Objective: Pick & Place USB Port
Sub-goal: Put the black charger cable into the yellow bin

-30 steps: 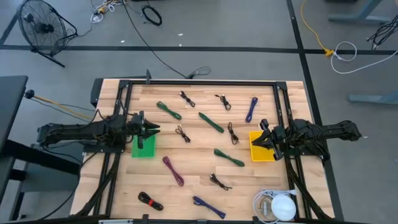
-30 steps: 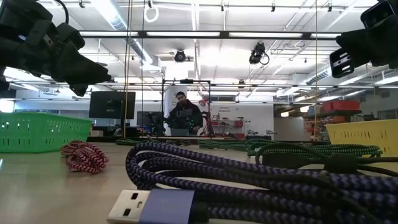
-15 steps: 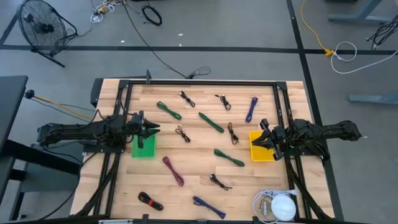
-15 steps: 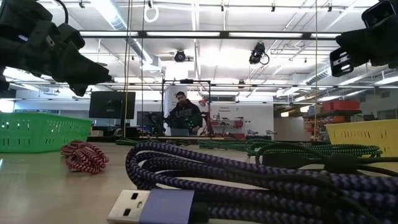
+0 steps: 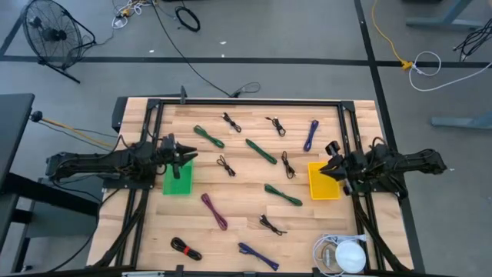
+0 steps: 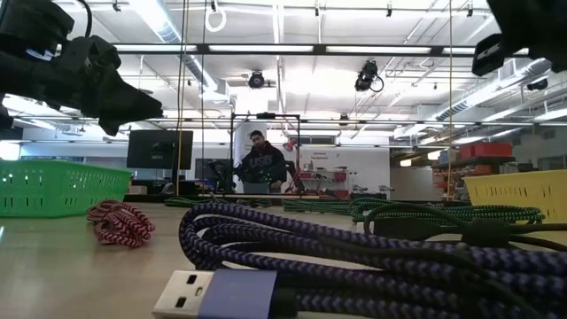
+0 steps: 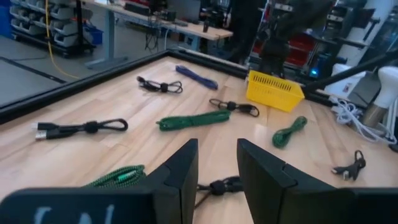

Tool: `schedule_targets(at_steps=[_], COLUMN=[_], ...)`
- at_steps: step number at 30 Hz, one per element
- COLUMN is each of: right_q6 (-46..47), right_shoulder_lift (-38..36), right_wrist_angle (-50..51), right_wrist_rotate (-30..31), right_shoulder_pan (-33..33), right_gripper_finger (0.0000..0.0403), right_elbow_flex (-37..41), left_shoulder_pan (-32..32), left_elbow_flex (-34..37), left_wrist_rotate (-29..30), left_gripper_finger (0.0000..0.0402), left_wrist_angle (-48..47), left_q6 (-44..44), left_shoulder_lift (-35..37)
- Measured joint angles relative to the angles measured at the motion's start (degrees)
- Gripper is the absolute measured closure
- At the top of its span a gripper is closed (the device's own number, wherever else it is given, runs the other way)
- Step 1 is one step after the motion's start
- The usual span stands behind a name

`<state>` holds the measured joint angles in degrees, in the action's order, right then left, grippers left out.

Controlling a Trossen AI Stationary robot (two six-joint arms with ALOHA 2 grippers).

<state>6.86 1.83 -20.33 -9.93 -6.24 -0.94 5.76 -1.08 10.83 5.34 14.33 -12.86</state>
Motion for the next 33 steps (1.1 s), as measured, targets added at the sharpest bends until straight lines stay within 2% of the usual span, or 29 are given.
schedule_targets(at_steps=[7, 9, 12, 15, 18, 22, 26, 29, 31, 33], right_q6=[1.2, 1.1, -2.7, -8.4, -9.3, -9.6, -9.3, -6.8, -6.7, -7.8], right_shoulder_lift=[0.0, 0.0, 0.5, 4.7, 12.9, 30.6, 45.5, 53.7, 58.5, 62.3], right_wrist_angle=[-5.3, -5.7, -11.0, -12.3, -1.9, 20.9, 37.4, 44.4, 46.0, 47.3], right_wrist_rotate=[0.6, 5.2, 16.4, 19.1, 27.2, 41.3, 53.0, 52.0, 48.5, 48.0], right_shoulder_pan=[0.0, 0.0, 0.1, 0.4, 0.8, 2.5, 7.2, 12.2, 16.1, 19.7], right_gripper_finger=[0.0366, 0.0366, 0.0366, 0.0366, 0.0366, 0.0366, 0.0366, 0.0366, 0.0366, 0.0366], right_elbow_flex=[0.0, 0.0, 0.0, -3.8, -13.6, -30.2, -45.0, -51.7, -54.0, -55.0], left_shoulder_pan=[0.0, 0.0, 0.0, 0.0, 0.0, 0.0, 0.0, 0.0, 0.0, 0.0], left_elbow_flex=[0.0, 0.0, 0.0, 0.0, 0.0, 0.0, 0.0, 0.0, 0.0, 0.0], left_wrist_rotate=[0.7, 1.6, 2.8, 3.1, 3.1, 3.4, 3.5, 3.5, 3.5, 3.5], left_gripper_finger=[0.0287, 0.0287, 0.0287, 0.0287, 0.0287, 0.0287, 0.0287, 0.0287, 0.0287, 0.0287], left_wrist_angle=[1.8, 1.7, 1.8, 3.4, 5.2, 6.1, 5.9, 5.8, 5.9, 5.7], left_q6=[0.0, 0.0, 0.0, 0.0, -0.1, -0.1, -0.1, 0.0, 0.0, 0.0], left_shoulder_lift=[0.0, 0.0, 0.0, 0.0, 0.0, -0.1, -0.3, -0.3, -0.3, -0.3])
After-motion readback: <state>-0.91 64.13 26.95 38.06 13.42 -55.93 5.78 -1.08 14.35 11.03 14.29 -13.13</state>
